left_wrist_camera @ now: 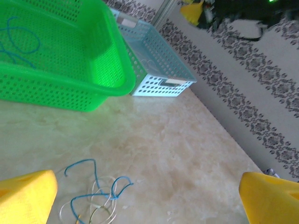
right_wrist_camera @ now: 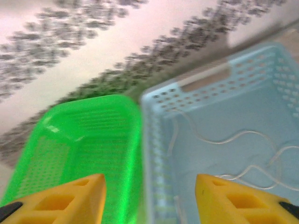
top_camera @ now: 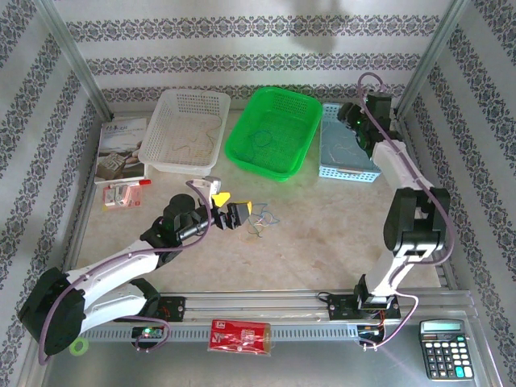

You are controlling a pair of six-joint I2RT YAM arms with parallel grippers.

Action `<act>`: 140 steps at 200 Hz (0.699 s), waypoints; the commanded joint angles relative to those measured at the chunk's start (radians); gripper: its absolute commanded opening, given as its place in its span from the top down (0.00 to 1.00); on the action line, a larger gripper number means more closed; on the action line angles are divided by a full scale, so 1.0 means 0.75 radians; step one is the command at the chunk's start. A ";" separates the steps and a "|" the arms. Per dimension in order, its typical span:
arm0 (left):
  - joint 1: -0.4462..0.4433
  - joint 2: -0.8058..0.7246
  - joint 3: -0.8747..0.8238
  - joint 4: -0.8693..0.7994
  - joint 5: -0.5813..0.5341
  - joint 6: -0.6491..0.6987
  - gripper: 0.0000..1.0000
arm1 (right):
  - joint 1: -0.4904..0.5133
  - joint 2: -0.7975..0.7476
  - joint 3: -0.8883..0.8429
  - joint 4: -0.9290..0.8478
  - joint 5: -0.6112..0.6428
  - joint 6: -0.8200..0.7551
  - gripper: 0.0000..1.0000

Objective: Untangle the cables

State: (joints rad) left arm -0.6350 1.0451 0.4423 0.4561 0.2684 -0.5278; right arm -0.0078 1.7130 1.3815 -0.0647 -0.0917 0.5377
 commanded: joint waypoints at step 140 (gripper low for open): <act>-0.019 -0.164 -0.093 -0.199 -0.349 -0.008 0.00 | 0.873 -0.600 -0.985 0.099 -0.134 -0.063 0.45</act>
State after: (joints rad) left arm -0.6350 0.9394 0.3431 0.4164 0.1123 -0.5236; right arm 0.5514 1.2762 0.6624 0.0254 -0.2211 0.5056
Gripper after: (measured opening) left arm 0.997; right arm 0.546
